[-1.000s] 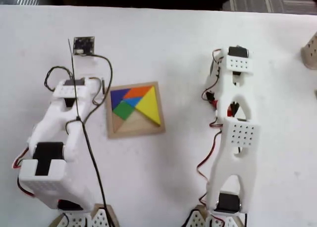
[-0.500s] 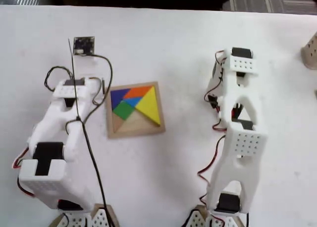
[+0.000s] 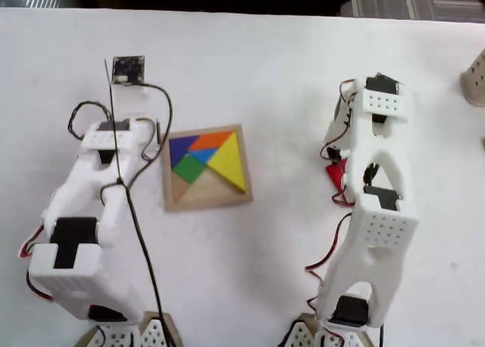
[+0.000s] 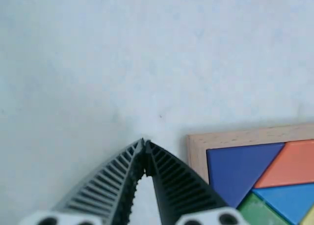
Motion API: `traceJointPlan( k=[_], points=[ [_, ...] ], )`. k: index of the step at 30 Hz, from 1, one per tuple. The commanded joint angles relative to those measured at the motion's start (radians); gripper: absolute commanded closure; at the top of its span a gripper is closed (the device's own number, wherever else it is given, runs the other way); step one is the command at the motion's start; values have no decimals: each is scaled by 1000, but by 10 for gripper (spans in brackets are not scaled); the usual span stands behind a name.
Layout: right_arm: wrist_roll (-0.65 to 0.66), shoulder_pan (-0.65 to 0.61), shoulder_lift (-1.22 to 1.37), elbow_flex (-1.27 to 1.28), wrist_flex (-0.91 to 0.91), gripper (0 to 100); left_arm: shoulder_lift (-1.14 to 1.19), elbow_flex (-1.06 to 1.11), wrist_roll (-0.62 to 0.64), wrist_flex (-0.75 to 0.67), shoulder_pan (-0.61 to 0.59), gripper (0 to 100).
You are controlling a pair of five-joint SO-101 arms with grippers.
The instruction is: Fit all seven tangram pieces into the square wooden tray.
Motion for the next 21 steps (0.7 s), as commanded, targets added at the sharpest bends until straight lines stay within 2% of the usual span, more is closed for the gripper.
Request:
traceJointPlan(
  k=[1, 5, 11, 18, 21],
  points=[
    [17, -18, -44, 9, -4, 756, -2, -49, -9, -12, -8, 976],
    [8, -47, -15, 6, -27, 745, -2, -49, -9, -12, -8, 976],
    [15, -99, -21, 14, -51, 552, -4, -49, -9, -12, -8, 976],
    [15, -62, 22, 8, -22, 639, -5, -46, -9, -12, -8, 976],
    [15, -67, 56, -6, -27, 642, -5, -46, -9, -12, -8, 976]
  ],
)
